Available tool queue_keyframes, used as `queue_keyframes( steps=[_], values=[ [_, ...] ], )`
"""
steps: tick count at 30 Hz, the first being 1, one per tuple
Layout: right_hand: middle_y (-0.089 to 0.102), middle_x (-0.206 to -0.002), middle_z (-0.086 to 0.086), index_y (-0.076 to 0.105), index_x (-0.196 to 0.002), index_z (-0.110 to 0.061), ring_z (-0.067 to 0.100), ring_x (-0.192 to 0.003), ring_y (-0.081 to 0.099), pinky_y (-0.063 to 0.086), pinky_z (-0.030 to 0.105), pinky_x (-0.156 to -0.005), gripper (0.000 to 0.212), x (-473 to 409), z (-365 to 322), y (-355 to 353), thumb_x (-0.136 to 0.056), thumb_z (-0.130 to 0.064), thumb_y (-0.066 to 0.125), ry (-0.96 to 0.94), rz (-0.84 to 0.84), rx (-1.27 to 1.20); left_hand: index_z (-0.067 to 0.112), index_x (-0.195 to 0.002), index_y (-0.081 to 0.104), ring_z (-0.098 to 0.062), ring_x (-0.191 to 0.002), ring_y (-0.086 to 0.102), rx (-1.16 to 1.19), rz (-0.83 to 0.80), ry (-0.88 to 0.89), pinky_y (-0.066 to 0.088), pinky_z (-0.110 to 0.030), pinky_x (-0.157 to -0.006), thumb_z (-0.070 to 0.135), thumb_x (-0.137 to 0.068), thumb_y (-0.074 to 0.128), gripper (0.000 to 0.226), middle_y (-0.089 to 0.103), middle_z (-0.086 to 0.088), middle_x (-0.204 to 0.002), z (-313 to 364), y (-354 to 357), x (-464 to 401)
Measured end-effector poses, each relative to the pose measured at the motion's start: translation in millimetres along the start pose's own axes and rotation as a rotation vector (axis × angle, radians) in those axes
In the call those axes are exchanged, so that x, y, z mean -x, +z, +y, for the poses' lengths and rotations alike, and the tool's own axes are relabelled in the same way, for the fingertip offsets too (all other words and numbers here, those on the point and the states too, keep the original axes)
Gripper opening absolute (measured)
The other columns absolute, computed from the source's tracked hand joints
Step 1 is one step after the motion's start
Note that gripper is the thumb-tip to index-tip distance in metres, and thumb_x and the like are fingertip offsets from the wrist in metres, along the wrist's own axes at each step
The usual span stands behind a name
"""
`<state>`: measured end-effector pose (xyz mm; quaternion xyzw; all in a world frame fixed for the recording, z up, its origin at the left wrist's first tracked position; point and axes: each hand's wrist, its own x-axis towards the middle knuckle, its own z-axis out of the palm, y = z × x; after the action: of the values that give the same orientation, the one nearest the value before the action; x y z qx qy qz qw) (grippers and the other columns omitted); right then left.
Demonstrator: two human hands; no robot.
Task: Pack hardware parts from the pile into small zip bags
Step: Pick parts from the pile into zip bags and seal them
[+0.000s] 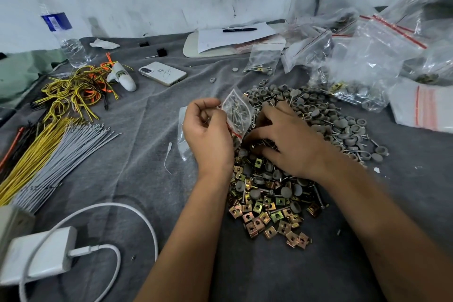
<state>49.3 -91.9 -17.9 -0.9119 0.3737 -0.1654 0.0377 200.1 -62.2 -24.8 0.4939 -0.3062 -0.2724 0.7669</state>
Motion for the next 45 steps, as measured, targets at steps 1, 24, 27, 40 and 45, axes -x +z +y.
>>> queue_keyframes(
  steps=[1,24,27,40,45],
  values=[
    [0.035,-0.105,-0.008,0.068,-0.129,-0.04,0.009,-0.105,0.022,0.031,0.025,-0.089,0.036,-1,-2,-2,-0.093,-0.036,0.069,0.003,-0.009,0.012,0.01,-0.093,0.063,-0.006,-0.047,0.042,-0.001,0.001,0.0,0.038,-0.03,-0.049,-0.009,-0.09,0.05,0.024,0.047,0.016,-0.054,0,0,0],
    [0.075,-0.098,-0.013,0.077,-0.111,-0.02,-0.001,-0.093,0.07,0.053,0.014,-0.083,0.018,4,1,-4,-0.096,-0.014,0.07,0.188,0.332,-0.693,0.011,-0.092,0.063,-0.021,-0.058,0.047,-0.061,-0.051,0.048,0.042,-0.037,-0.055,0.009,-0.078,0.053,0.018,0.051,-0.001,-0.065,4,1,6],
    [0.074,-0.099,-0.016,0.077,-0.112,-0.023,-0.006,-0.092,0.068,0.048,0.007,-0.079,0.02,5,1,-4,-0.097,-0.013,0.069,0.206,0.308,-0.639,0.011,-0.092,0.063,-0.024,-0.059,0.047,-0.064,-0.05,0.053,0.041,-0.038,-0.055,0.009,-0.078,0.052,0.018,0.051,-0.001,-0.065,4,0,6],
    [0.075,-0.099,-0.013,0.075,-0.108,-0.021,-0.004,-0.092,0.07,0.055,0.014,-0.083,0.023,6,1,-2,-0.094,-0.003,0.069,0.127,0.235,-0.57,0.015,-0.086,0.066,-0.02,-0.057,0.045,-0.129,-0.091,0.111,0.042,-0.046,-0.05,0.007,-0.079,0.051,0.018,0.05,0.004,-0.061,4,-1,7],
    [0.074,-0.089,-0.008,0.072,-0.103,-0.018,0.01,-0.076,0.072,0.061,0.034,-0.072,0.026,7,2,0,-0.085,0.001,0.071,0.138,0.247,-0.608,0.013,-0.08,0.07,-0.005,-0.048,0.042,-0.203,-0.146,0.17,0.032,-0.02,-0.044,0.003,-0.08,0.051,0.022,0.052,0.013,-0.054,2,1,10]
  ],
)
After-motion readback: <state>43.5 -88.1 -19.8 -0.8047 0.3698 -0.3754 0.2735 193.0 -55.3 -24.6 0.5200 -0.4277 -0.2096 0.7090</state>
